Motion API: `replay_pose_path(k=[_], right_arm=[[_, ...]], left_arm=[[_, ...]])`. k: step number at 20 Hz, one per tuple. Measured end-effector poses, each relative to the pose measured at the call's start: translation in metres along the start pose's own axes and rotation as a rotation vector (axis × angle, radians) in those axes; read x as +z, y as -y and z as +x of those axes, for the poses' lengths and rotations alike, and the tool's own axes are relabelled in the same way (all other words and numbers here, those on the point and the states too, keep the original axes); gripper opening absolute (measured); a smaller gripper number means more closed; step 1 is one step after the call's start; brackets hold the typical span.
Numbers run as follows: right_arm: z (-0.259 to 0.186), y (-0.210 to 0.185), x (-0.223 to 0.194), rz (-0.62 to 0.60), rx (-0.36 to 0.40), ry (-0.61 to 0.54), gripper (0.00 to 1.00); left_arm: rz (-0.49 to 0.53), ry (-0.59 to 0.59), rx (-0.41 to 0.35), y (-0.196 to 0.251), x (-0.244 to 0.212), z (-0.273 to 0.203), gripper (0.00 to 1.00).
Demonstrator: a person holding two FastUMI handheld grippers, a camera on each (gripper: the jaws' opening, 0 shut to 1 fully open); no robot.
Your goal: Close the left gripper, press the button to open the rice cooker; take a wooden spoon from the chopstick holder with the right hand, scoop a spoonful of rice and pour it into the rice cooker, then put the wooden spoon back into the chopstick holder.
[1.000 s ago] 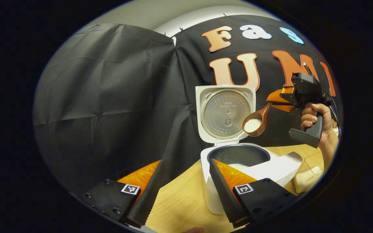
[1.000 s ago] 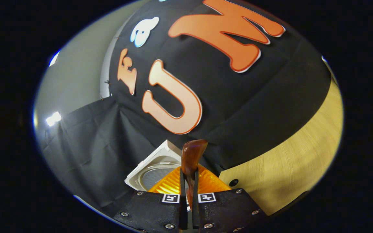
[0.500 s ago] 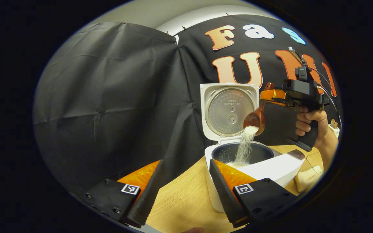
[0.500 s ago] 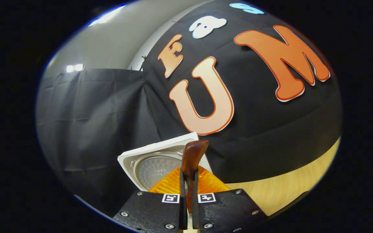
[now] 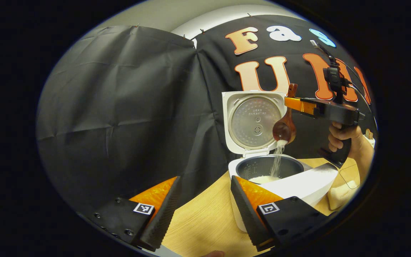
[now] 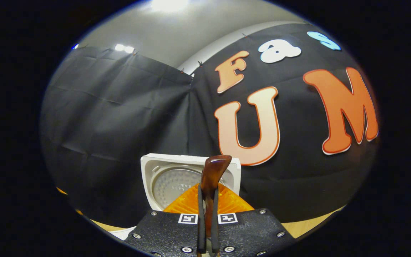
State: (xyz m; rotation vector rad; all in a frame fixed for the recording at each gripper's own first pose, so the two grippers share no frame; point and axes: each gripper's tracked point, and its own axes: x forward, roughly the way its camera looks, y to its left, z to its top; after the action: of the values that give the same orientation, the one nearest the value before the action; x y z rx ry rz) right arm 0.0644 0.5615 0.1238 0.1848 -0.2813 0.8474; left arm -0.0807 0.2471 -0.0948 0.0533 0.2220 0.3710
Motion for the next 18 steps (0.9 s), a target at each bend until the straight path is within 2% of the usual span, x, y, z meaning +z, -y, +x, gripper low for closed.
replay_pose_path(k=[5,9,11,13,18], right_arm=[[-0.010,-0.025,0.014,-0.119,0.109,0.044,0.06],[-0.018,-0.036,0.013,-0.159,0.157,0.042,0.06],[-0.020,-0.036,0.014,-0.176,0.161,0.038,0.06],[-0.022,-0.035,0.013,-0.175,0.155,0.030,0.06],[-0.045,-0.011,0.018,-0.083,0.109,-0.019,0.06]], left_arm=[[0.015,0.026,-0.005,0.004,0.010,-0.004,0.89],[0.017,0.032,-0.011,0.010,0.013,-0.004,0.91],[0.018,0.034,-0.014,0.013,0.016,-0.006,0.89],[0.017,0.039,-0.013,0.013,0.018,-0.008,0.94],[0.010,0.045,-0.028,0.022,0.021,-0.008,0.92]])
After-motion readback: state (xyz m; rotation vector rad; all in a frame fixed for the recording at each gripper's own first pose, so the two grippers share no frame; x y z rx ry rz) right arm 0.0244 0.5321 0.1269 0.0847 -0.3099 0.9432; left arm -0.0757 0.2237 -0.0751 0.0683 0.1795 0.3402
